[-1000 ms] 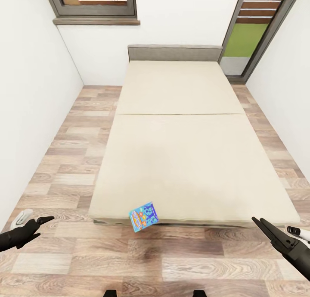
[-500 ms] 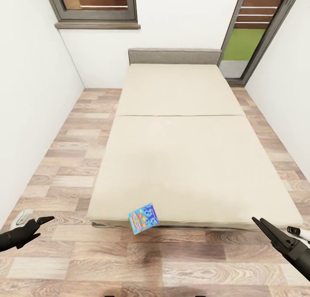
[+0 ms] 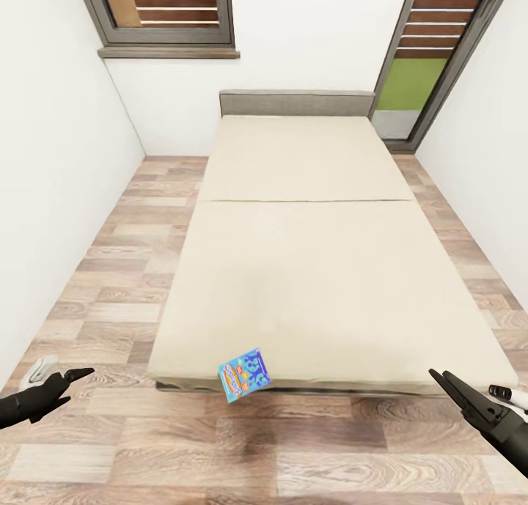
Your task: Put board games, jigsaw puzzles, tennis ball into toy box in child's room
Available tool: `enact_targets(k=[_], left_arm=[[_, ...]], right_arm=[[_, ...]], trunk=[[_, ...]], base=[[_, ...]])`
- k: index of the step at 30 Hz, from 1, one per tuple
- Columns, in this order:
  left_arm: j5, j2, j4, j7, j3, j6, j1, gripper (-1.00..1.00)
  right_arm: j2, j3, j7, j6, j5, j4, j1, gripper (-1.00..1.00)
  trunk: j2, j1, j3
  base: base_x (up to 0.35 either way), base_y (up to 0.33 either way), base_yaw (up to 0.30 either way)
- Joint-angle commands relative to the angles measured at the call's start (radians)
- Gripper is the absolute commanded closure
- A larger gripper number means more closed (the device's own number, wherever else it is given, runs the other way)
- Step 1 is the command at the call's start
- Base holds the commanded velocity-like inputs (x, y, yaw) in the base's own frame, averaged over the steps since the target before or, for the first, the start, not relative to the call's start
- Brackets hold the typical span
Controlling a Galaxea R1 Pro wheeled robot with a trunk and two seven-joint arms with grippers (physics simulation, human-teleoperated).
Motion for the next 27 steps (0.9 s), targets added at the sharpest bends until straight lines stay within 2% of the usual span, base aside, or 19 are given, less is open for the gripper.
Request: enact_targets(k=[1,27], left_arm=[[0.001,0.0,0.0,-0.002,0.003,0.007,0.0,-1.0],[0.001,0.0,0.0,-0.001,0.003,0.007,0.0,-1.0]], right_arm=[[0.0,0.0,0.001,0.007,-0.003,0.0,0.0,-1.0],[0.0,0.0,0.002,0.007,-0.003,0.0,0.0,-1.0]], trunk=[[0.0,0.0,0.001],[0.0,0.0,0.044]], base=[[0.0,0.0,0.0],[0.0,0.0,0.0]])
